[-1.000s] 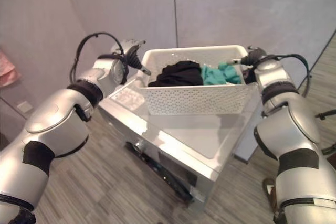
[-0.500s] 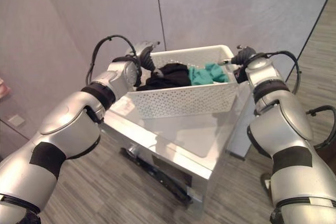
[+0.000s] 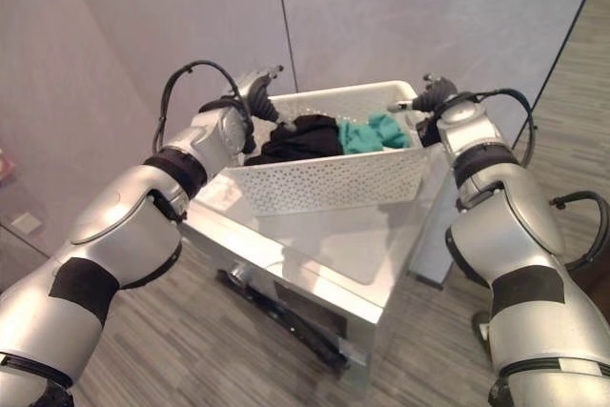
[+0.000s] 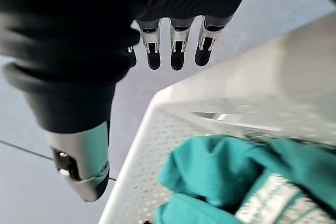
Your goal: Grab the laundry basket,head to the washer,open it,put in the laundry and shut it.
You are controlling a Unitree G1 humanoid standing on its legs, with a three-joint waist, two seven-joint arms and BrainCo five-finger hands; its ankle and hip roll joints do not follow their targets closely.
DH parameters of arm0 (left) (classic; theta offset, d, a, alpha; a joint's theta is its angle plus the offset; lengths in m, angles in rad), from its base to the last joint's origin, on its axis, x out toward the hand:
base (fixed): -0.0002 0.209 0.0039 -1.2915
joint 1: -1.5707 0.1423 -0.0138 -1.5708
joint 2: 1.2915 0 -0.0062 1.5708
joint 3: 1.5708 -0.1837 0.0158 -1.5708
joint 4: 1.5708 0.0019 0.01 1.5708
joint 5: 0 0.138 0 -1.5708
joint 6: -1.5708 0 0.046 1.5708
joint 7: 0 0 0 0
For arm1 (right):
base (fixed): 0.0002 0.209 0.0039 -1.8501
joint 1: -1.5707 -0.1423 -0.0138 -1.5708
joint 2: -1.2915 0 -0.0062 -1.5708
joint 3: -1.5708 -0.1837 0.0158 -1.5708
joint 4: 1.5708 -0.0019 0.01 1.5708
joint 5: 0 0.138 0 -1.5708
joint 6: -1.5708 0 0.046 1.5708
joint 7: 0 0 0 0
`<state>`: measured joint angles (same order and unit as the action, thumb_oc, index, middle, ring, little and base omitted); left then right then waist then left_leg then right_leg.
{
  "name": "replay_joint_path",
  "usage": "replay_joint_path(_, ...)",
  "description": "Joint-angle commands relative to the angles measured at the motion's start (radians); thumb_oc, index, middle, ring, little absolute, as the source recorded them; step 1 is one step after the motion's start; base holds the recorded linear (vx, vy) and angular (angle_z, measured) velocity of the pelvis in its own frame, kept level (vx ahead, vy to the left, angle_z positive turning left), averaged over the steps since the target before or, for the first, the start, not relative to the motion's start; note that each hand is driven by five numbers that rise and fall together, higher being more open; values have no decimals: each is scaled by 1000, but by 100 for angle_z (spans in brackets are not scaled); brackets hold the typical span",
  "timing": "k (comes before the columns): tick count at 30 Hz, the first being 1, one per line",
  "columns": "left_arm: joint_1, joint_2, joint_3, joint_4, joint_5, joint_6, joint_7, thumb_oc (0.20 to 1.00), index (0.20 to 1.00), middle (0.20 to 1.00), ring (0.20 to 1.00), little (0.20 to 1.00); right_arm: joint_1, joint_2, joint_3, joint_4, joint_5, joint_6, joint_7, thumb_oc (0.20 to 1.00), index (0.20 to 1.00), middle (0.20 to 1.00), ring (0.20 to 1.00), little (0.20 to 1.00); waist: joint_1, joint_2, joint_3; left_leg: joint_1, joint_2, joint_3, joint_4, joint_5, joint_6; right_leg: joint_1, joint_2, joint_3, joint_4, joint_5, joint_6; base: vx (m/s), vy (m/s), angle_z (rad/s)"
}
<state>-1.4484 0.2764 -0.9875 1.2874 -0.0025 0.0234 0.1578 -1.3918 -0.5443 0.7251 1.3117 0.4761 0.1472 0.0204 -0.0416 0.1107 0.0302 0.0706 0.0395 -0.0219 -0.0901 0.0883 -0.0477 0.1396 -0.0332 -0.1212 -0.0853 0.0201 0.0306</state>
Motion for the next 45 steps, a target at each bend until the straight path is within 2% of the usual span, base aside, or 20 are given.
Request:
replay_joint_path(1, -104, 71, 31, 128, -53, -43, 64, 1000, 1000, 1000, 1000, 1000, -106, -28, 23, 48, 49, -92, -37, 1000, 1000, 1000, 1000, 1000, 17, -52, -8, 64, 72, 15, 3, -83, -49, 10, -100, -7, 19, -42, 105, -4, 7, -4)
replay_joint_path(7, -98, 63, 43, 117, -65, -52, 68, 1000, 1000, 1000, 1000, 1000, -92, -43, -12, 29, 102, -114, -51, 1000, 1000, 1000, 1000, 1000, 18, -50, -4, 64, 71, 14, 3, -84, -49, 10, -100, -7, 17, -42, 105, 0, 0, 0)
replay_joint_path(16, -106, 63, 45, 93, -77, -63, 80, 1000, 1000, 1000, 1000, 1000, -99, -84, 33, 24, 30, -114, -59, 1000, 1000, 1000, 1000, 1000, 22, -50, 3, 54, 70, 10, 3, -80, -49, 6, -101, -11, 16, -40, 105, 0, 0, 0)
replay_joint_path(23, -98, 53, 50, 75, -72, -69, 89, 1000, 1000, 1000, 1000, 1000, -72, -92, 14, -11, 47, -137, -71, 1000, 1000, 1000, 1000, 1000, 25, -50, 6, 54, 69, 7, 3, -81, -46, 5, -101, -11, 17, -41, 104, 0, 0, 0)
replay_joint_path(24, -12, -84, 158, 107, 289, 55, 177, 1000, 1000, 1000, 1000, 1000, 225, 265, -217, 94, -87, -105, -210, 1000, 1000, 1000, 1000, 1000, 67, -87, -9, -60, 190, 313, 3, -43, -111, -65, -280, -286, -2, 69, 189, 0, 0, 0)
replay_joint_path(33, -12, -90, 163, 97, 271, 47, 179, 1000, 1000, 1000, 1000, 1000, 216, 245, -206, 104, -104, -96, -203, 1000, 1000, 1000, 1000, 1000, 72, -79, -2, -52, 172, 308, 3, -51, -103, -52, -292, -294, -2, 70, 190, 37, 17, 7)
replay_joint_path(45, -17, -5, 200, 138, 221, 46, 188, 1000, 1000, 1000, 1000, 1000, 214, 192, -200, 108, -142, -96, -194, 1000, 1000, 1000, 1000, 1000, 63, -71, -3, -46, 158, 319, 3, -53, -102, -42, -307, -310, -2, 74, 195, 15, 3, 1)
